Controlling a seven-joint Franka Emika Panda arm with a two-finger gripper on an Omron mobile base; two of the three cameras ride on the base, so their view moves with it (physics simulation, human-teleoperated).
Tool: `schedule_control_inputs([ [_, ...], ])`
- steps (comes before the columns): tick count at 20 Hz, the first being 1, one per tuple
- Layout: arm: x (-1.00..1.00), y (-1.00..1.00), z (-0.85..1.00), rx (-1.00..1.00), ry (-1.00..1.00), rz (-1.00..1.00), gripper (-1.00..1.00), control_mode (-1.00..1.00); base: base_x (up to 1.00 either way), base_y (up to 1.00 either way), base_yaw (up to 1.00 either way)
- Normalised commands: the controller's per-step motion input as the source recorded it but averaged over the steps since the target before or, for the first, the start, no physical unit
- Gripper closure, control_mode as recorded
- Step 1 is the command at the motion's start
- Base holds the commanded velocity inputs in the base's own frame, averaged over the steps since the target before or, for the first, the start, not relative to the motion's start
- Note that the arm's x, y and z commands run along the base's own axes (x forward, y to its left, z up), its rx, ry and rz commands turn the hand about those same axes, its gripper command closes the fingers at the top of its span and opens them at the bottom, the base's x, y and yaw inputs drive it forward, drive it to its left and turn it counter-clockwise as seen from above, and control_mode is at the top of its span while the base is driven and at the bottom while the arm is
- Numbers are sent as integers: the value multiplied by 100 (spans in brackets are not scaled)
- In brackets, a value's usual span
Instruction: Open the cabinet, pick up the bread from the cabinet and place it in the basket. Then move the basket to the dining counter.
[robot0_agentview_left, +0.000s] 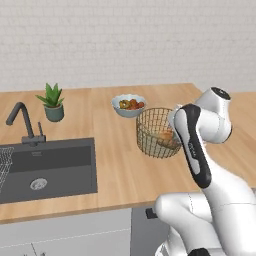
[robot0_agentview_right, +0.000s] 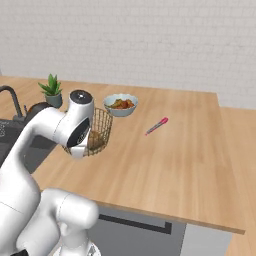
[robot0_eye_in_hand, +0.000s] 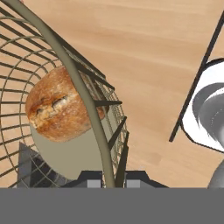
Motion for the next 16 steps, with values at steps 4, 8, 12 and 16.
schedule_control_inputs([
  [4, 83, 0, -87, -2, 7, 0, 100, -100, 0, 0, 0],
  [8, 84, 0, -50, 0, 0, 0, 100, -100, 0, 0, 0],
  [12, 68, -1, -44, 0, 0, 0, 100, -100, 0, 0, 0],
  [16, 48, 0, -46, 0, 0, 0, 100, -100, 0, 0, 0],
])
